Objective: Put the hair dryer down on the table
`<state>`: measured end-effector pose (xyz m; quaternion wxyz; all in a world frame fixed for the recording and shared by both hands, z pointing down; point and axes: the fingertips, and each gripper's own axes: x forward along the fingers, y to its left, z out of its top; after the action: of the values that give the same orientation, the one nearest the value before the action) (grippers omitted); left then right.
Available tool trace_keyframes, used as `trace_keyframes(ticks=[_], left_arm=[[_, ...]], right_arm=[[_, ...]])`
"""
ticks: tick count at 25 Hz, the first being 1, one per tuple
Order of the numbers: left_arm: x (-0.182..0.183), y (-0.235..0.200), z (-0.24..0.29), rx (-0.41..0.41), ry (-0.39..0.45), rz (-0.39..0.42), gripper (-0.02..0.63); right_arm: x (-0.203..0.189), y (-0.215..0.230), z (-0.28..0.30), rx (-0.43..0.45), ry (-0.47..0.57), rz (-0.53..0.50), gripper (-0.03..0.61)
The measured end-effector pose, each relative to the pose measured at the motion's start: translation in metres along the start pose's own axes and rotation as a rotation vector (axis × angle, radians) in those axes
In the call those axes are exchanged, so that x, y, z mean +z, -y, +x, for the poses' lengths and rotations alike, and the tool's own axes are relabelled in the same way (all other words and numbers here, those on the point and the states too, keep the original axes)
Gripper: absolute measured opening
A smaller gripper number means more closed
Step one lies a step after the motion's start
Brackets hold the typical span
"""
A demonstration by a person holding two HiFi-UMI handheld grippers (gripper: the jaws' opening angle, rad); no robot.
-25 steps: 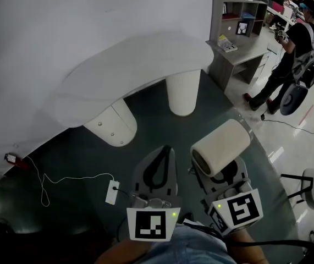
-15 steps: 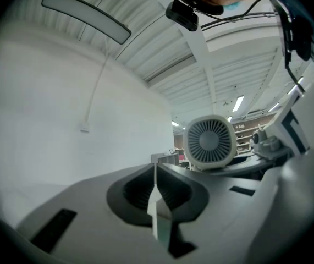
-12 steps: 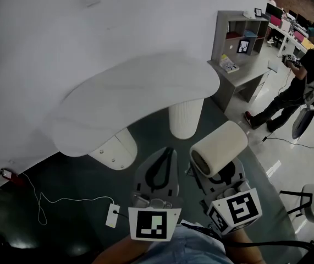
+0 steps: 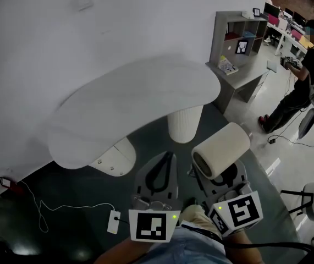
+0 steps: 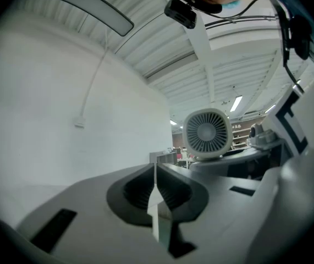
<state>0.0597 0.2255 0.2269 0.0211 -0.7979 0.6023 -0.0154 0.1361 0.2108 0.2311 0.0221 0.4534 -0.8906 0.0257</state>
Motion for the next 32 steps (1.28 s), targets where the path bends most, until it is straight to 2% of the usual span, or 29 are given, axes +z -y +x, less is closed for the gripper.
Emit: trace_keyframes(ticks=[9,15,21,27,32], left_arm=[[-0.019,-0.012,0.067,0.028,-0.039,-0.004,0.017],[-0.035,-0.008,0.139,0.020,-0.095,0.013,0.017],[-0.034,-0.008,0.201,0.033,-0.118,0.022,0.017],[-0.017,-0.022,0.234,0.085,-0.098,0.048,0.017],[-0.005,-0.038,0.248,0.117,-0.060,0.055,0.017]], right_arm=[[-0.019,0.046,0.046,0.010,-0.046,0.039,0.224],[-0.032,0.096,0.095,0.038,-0.070,0.066,0.224],[-0.030,0.140,0.136,0.067,-0.090,0.083,0.223],[-0.019,0.166,0.167,0.110,-0.080,0.059,0.224],[-0.005,0.168,0.191,0.146,-0.054,0.048,0.224]])
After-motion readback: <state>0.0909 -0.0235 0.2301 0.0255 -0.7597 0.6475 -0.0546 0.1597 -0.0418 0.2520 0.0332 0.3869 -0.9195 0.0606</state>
